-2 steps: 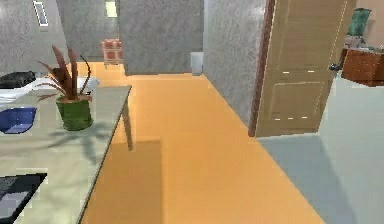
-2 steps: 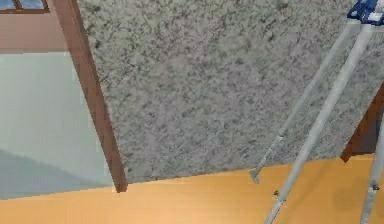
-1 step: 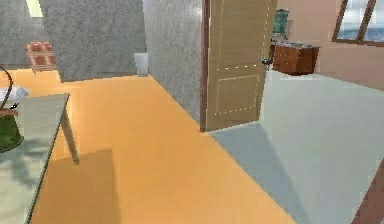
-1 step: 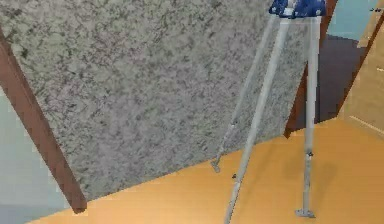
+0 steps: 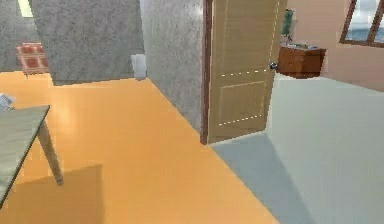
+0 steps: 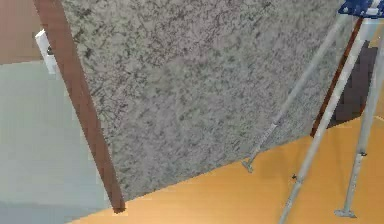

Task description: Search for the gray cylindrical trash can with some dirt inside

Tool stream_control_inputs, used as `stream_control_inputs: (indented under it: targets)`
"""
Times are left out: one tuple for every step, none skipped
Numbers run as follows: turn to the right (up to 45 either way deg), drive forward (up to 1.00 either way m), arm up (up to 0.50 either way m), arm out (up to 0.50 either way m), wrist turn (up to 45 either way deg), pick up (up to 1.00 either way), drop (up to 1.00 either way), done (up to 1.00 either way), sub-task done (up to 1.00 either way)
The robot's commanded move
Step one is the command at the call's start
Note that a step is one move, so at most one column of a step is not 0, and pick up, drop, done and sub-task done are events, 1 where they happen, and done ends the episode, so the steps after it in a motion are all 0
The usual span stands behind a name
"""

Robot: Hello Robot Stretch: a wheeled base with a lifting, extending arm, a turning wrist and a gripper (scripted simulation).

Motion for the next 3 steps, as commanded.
stream_control_inputs:
  targets:
    - [-15.0,0.0,0.0,0.0,0.0,0.0,0.0,0.0,0.0]
    - [0.0,1.0,0.0,0.0,0.0,0.0,0.0,0.0,0.0]
    - [-3.0,0.0,0.0,0.0,0.0,0.0,0.0,0.0,0.0]
